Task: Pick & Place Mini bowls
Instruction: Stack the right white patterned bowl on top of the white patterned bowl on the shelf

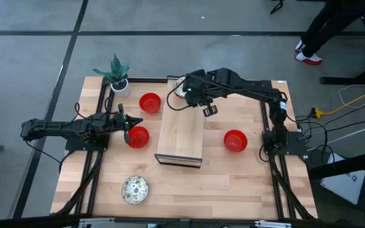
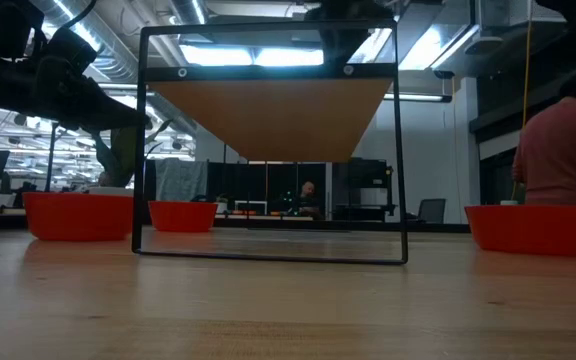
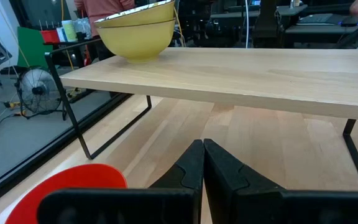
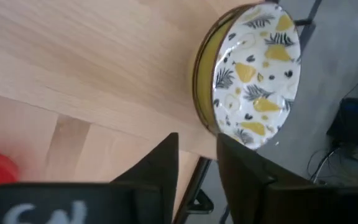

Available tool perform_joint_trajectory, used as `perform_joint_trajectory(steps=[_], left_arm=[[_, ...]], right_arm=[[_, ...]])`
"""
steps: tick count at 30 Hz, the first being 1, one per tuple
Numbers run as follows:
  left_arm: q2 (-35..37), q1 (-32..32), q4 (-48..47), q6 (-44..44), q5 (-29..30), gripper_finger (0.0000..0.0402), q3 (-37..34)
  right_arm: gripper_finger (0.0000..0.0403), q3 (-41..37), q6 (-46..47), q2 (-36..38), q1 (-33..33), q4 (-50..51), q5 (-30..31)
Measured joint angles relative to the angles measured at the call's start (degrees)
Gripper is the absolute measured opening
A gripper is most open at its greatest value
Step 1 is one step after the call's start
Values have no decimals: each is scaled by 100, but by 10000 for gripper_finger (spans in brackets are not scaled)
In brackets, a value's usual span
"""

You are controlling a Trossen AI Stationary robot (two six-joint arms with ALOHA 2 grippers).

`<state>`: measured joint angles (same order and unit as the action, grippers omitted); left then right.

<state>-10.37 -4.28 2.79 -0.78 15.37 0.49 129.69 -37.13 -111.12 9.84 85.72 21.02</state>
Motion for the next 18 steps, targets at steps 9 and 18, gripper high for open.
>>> perform_joint_trajectory(steps=[9, 18], left_arm=[[0, -1, 1, 1, 1, 4, 0], [0, 0, 0, 0, 1, 4, 0]], right_arm=[[33, 0, 522, 285, -67, -6, 0], [10, -2, 1089, 344, 36, -64, -18]])
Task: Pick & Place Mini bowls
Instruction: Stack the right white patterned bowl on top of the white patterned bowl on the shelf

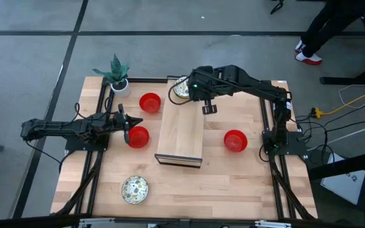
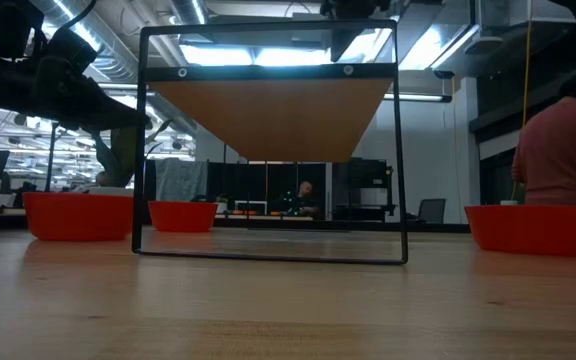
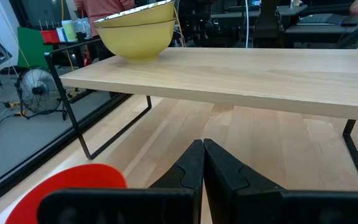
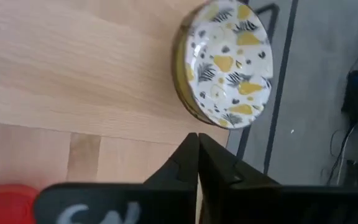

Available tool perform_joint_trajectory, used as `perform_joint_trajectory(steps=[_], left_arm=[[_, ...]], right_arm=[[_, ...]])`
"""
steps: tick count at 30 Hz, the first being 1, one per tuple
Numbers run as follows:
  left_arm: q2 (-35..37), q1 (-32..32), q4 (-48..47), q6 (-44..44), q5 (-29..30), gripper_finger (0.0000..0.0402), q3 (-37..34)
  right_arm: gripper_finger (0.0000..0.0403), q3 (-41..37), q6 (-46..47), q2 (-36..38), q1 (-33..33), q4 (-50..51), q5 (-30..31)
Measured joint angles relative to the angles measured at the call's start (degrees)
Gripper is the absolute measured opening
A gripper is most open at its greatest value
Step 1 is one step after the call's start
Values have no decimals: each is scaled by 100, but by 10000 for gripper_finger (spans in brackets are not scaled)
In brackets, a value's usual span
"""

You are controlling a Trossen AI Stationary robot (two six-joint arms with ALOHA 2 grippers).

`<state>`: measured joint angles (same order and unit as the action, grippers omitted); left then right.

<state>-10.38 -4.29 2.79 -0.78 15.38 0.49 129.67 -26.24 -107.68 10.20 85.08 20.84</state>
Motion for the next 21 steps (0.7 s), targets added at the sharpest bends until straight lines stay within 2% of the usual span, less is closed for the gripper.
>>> perform_joint_trajectory(steps=[10, 21], left_arm=[[0, 0, 0, 0, 0, 4, 0], [-1, 1, 1, 0, -2, 4, 0]], right_arm=[[3, -4, 608, 199, 310, -701, 10], [1, -4, 702, 385, 358, -1753, -397]])
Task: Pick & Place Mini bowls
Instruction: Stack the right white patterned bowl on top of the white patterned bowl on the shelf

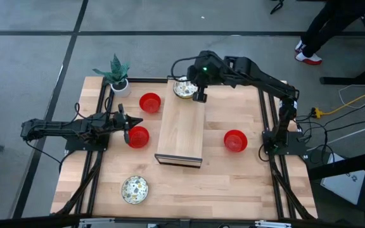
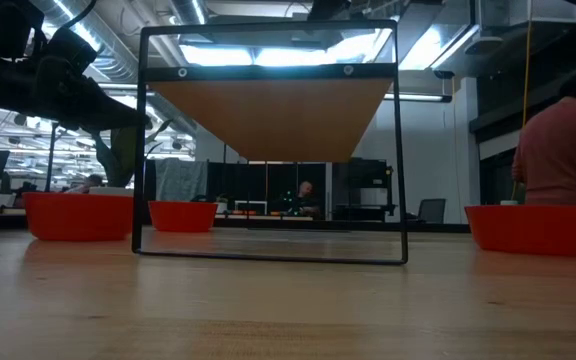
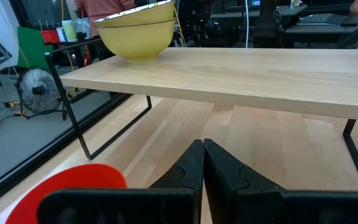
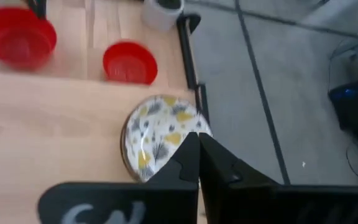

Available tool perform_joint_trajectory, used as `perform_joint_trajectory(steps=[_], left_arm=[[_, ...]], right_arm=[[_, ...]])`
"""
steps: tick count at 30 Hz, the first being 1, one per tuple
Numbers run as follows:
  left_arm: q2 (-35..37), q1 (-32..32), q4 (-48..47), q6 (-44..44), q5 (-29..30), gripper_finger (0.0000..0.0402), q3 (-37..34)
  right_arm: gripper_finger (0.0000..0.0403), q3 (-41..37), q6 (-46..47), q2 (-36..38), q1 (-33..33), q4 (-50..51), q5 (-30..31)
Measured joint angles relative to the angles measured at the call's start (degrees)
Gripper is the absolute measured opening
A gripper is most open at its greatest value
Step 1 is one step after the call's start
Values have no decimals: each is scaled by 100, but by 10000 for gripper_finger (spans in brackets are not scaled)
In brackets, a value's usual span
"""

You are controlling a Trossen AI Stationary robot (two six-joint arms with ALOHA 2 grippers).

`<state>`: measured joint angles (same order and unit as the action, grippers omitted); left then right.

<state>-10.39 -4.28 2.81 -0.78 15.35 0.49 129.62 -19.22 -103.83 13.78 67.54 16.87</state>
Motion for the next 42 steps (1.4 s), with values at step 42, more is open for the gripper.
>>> perform_joint_trajectory(steps=[42], left_arm=[[2, 0, -1, 1, 0, 4, 0]], right_arm=[[0, -5071, 348, 2627, 656, -4774, -1256]])
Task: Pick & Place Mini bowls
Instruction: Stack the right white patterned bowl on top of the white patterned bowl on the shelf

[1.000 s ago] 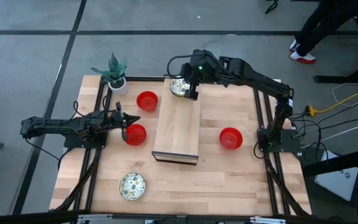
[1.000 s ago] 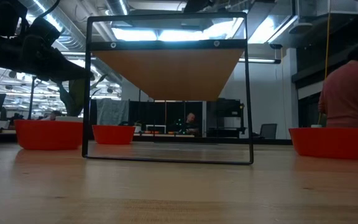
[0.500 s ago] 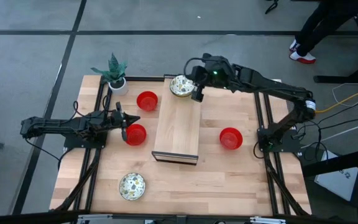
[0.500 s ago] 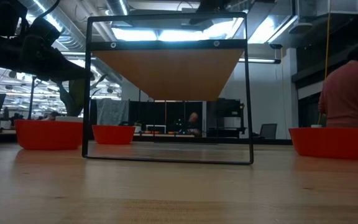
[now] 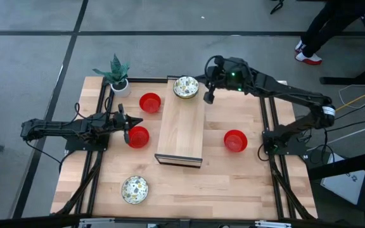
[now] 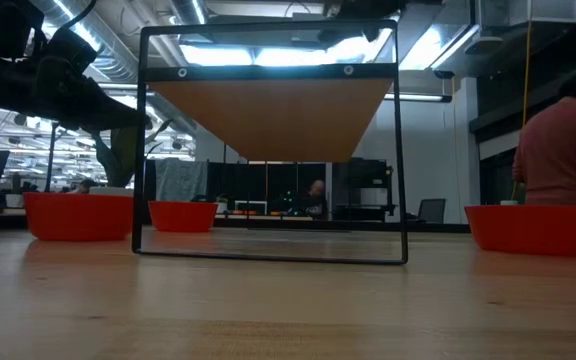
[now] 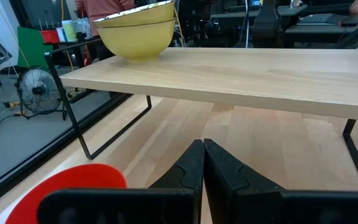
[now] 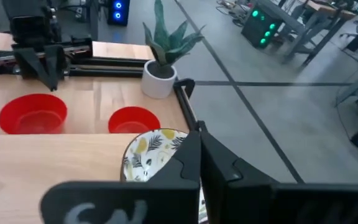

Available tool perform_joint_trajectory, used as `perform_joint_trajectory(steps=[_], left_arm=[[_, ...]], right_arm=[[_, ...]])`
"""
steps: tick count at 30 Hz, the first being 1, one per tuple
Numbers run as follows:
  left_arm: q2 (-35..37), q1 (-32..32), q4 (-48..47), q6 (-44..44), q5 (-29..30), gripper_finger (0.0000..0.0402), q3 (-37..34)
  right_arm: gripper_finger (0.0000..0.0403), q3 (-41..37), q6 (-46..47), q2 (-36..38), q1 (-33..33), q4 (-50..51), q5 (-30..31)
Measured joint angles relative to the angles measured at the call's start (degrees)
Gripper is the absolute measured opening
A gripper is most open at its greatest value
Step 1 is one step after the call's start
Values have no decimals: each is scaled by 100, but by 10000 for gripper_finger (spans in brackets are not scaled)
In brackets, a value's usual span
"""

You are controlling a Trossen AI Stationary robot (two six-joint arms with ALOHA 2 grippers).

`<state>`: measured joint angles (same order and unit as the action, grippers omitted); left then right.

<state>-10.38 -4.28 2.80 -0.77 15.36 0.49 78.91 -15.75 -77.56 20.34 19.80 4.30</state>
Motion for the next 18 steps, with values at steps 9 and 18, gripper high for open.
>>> perform_joint_trajectory(steps=[9, 18], left_arm=[[-1, -1, 1, -1, 2, 4, 0], [-2, -1, 0, 1, 2, 4, 0]], right_arm=[[0, -751, 153, 192, 362, -725, -460], [0, -1649, 383, 219, 748, -1967, -1321]])
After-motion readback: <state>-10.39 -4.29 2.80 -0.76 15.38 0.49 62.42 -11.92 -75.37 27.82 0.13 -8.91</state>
